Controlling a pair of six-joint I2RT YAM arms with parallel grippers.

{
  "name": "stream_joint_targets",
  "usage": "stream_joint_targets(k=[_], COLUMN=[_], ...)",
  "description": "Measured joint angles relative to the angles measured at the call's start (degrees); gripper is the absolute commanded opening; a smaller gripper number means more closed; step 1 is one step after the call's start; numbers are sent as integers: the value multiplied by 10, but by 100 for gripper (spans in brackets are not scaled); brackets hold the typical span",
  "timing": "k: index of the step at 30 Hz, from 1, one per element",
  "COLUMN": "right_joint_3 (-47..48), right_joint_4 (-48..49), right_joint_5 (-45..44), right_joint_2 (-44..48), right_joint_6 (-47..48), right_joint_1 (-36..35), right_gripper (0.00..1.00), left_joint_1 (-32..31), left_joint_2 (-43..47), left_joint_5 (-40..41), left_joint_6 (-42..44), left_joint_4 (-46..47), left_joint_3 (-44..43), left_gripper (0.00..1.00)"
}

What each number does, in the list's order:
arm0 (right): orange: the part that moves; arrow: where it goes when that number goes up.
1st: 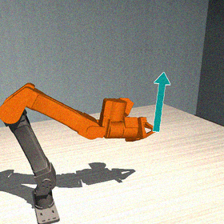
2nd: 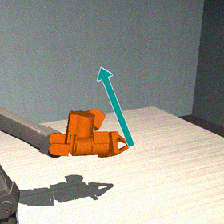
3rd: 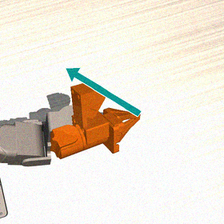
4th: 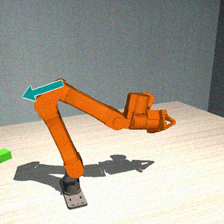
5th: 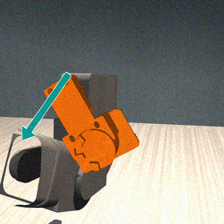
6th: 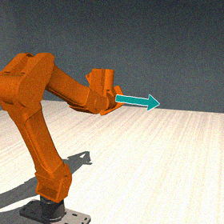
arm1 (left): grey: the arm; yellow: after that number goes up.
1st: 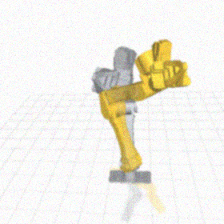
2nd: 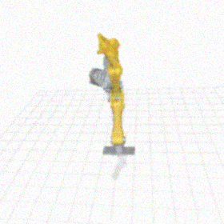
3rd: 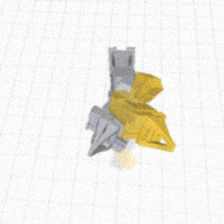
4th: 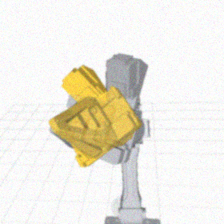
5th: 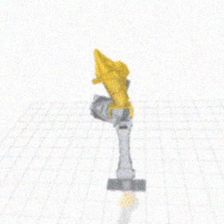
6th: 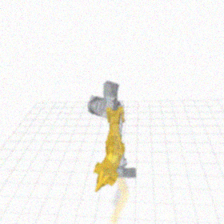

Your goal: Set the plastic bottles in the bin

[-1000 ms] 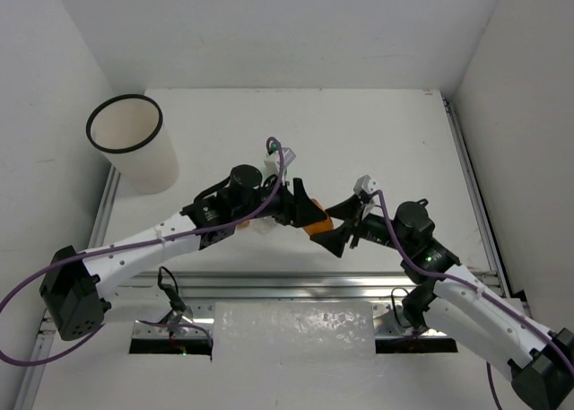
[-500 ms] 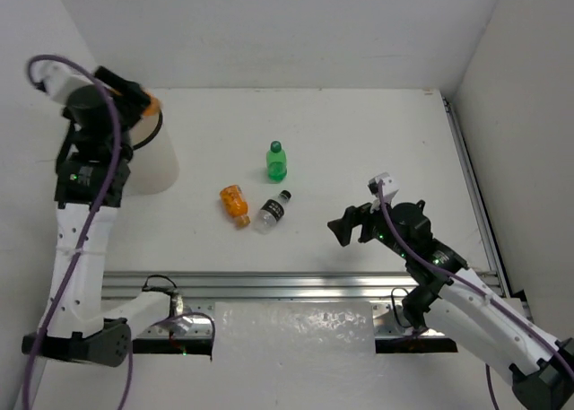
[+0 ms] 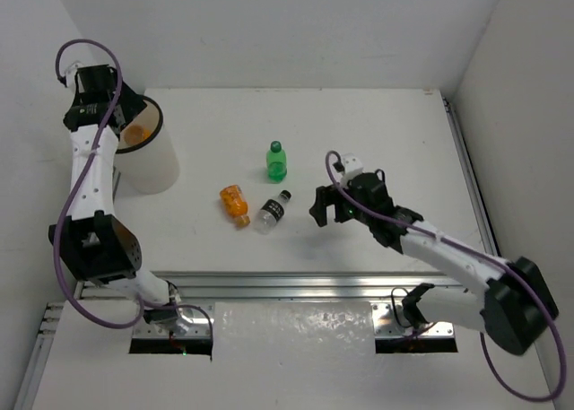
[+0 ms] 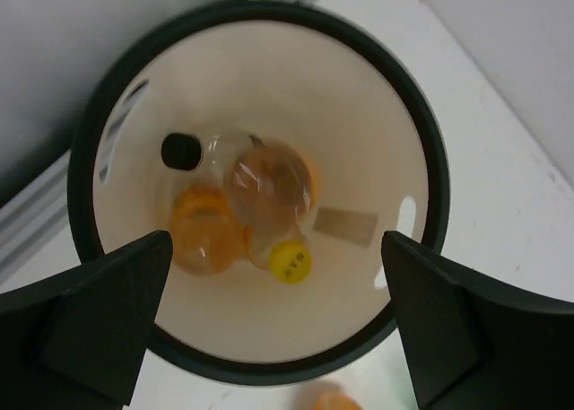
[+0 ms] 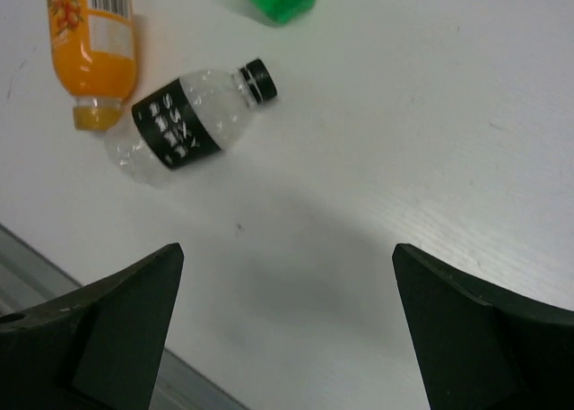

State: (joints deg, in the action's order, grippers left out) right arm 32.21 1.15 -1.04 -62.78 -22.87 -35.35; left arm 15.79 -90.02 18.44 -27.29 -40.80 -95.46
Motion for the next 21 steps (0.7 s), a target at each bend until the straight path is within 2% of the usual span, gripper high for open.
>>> stream_joint_targets(k=[3,7,13,17,21], right_joint_3=[78,184,291,364,419], right_joint_4=[-3,-22,-108,-148,-196], right_joint_5=[-1,-19,-109,-151,-185], right_joint_2=[-108,-238,-338,-399,-466], right_joint_6=[-16,-124,-245,-287,-323], right_joint_1=[-1,-13,-93,-132,-157], right_gripper=[99,99,99,99,97], left_joint_1=[-1,-24,-110,-110,-111], left_joint_2=[14,104,295,360,375], left_joint_5=[-22,-30,-43,-57,-80], left_joint_6=[7,27,52,64,73], left_joint_4=[-23,-13,16,20,23], left_joint_3=[8,33,164,255,317], left_gripper=[100,100,100,100,100])
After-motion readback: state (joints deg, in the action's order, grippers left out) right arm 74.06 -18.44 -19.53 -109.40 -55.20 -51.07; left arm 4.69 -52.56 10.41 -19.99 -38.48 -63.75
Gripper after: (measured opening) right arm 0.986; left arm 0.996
